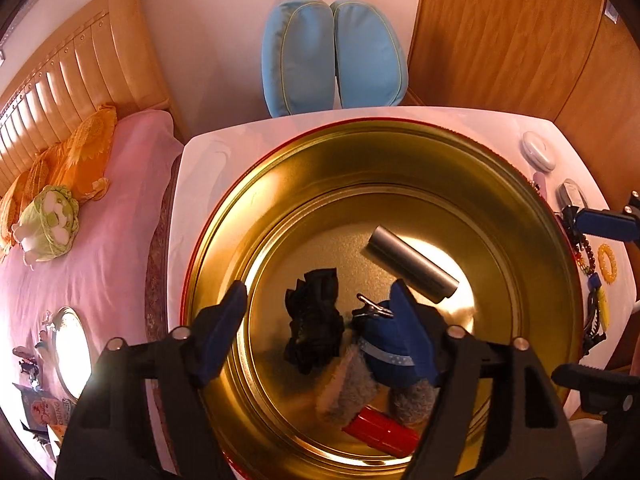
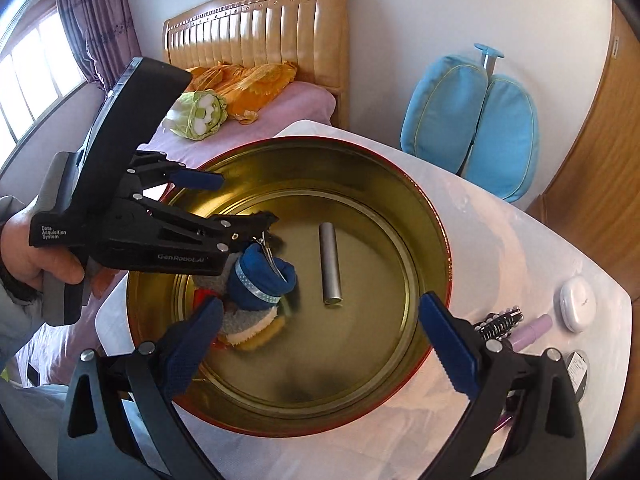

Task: Organize jewelry
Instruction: 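Carry the black hair clips into the tin and open the left gripper, then grasp the white round compact with the right gripper, then carry the white compact into the tin and open the right gripper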

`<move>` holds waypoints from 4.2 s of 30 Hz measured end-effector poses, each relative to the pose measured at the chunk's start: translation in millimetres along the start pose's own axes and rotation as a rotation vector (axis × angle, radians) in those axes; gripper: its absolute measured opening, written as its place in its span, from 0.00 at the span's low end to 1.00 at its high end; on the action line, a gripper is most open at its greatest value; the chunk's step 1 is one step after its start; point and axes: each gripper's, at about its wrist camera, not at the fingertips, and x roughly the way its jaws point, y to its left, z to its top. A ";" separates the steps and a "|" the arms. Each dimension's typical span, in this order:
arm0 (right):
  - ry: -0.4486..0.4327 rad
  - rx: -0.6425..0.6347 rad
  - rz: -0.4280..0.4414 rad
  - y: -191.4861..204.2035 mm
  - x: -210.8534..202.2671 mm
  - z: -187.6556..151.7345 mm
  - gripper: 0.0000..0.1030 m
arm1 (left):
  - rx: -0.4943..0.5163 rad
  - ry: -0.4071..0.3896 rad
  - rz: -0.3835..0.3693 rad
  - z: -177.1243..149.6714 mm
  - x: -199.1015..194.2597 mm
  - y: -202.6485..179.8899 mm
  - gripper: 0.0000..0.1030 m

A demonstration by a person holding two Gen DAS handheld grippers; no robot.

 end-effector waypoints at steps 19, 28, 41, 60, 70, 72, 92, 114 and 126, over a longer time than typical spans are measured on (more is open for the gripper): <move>-0.093 0.119 -0.028 -63.6 -81.6 -82.4 0.96 | 0.038 -0.159 -0.093 8.5 -62.3 -115.5 0.90; -0.111 0.215 -0.109 -138.9 -139.5 -154.1 0.96 | 0.118 -0.192 -0.124 1.9 -80.0 -234.5 0.91; -0.025 0.365 -0.224 -225.5 -108.4 -154.7 0.96 | 0.206 -0.116 -0.123 66.3 -23.6 -281.2 0.91; 0.125 0.378 -0.284 -324.9 51.6 -52.7 0.96 | 0.122 -0.045 -0.169 161.9 68.1 -232.8 0.91; 0.115 0.360 -0.276 -321.6 57.2 -53.8 0.84 | 0.106 -0.025 -0.160 157.7 72.6 -227.9 0.91; 0.111 0.365 -0.273 -318.6 51.4 -57.4 0.84 | 0.103 -0.023 -0.156 157.5 70.3 -228.9 0.91; -0.139 0.199 -0.104 -180.6 -129.7 -112.4 0.84 | -0.063 -0.074 -0.046 32.6 -65.3 -219.2 0.91; -0.006 0.058 0.033 -5.7 0.3 24.8 0.84 | -0.129 -0.102 0.046 -6.2 -58.5 24.3 0.91; 0.184 0.133 -0.042 5.3 95.2 52.9 0.84 | -0.022 -0.138 -0.070 16.5 -27.3 67.3 0.91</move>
